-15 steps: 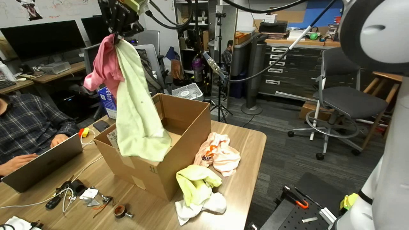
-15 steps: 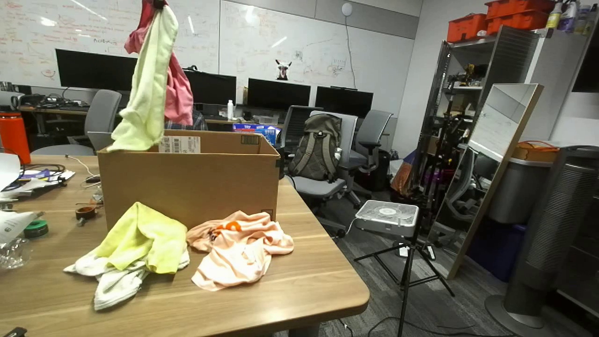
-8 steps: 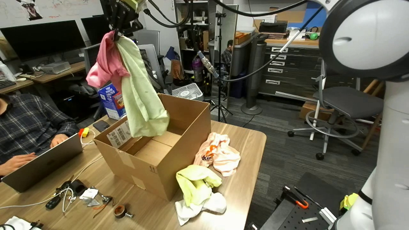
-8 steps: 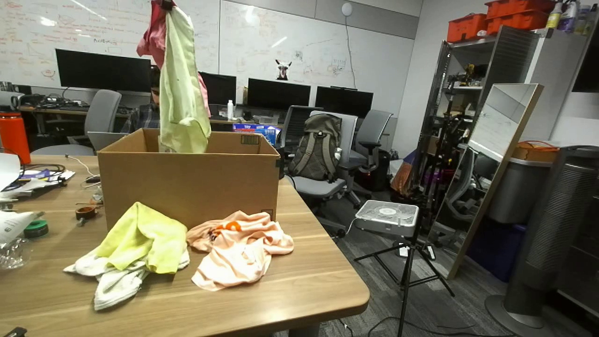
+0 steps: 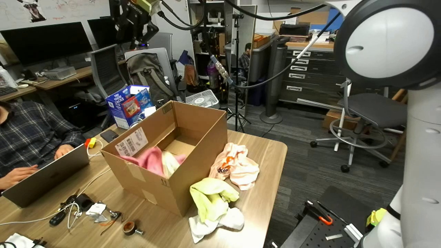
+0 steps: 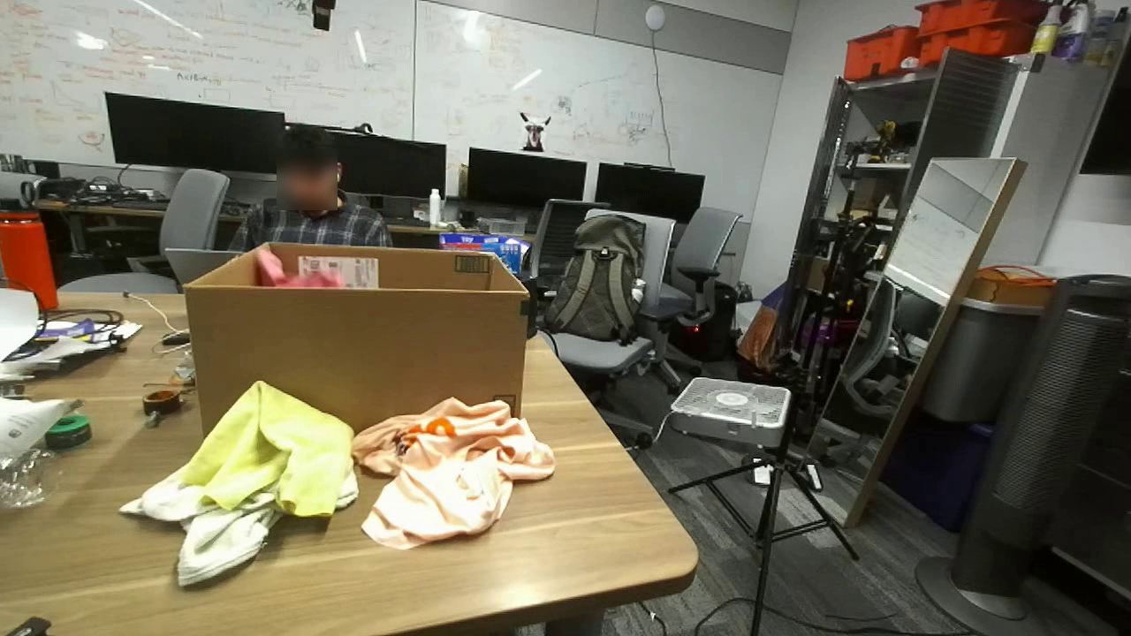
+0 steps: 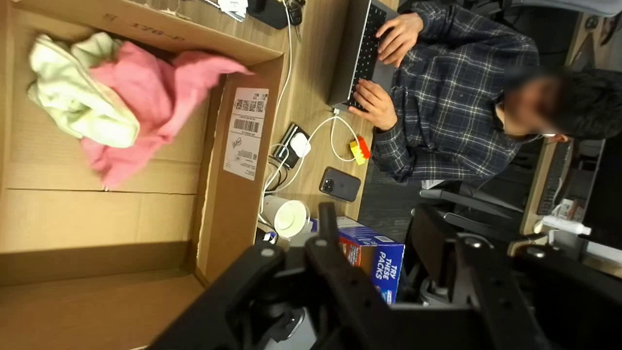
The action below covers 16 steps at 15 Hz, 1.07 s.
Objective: Put the clothes on the side in the box
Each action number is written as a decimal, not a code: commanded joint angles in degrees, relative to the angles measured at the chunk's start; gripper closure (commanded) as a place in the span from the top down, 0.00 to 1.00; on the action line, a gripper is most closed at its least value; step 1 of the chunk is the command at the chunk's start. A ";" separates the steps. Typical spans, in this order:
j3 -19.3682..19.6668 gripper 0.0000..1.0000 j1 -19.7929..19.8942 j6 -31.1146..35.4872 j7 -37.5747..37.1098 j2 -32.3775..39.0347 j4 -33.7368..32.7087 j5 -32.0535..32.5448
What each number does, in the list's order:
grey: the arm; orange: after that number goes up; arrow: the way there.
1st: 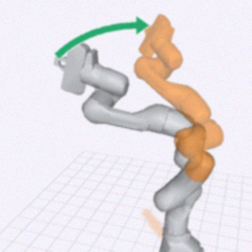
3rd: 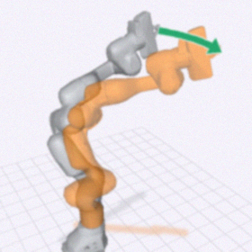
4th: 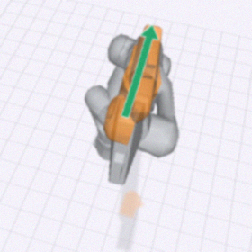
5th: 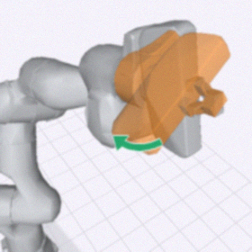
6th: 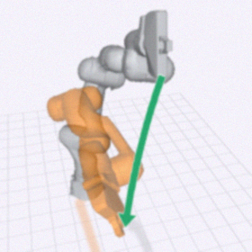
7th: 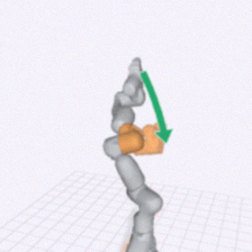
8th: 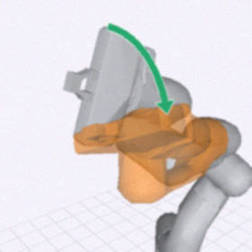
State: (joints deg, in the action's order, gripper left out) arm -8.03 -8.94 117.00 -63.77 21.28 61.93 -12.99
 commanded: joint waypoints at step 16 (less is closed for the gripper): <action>-0.21 1.00 9.61 -5.75 23.53 -10.90 18.18 -3.21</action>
State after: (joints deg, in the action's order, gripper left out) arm -8.00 -0.96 110.84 -45.51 16.50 72.10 -14.34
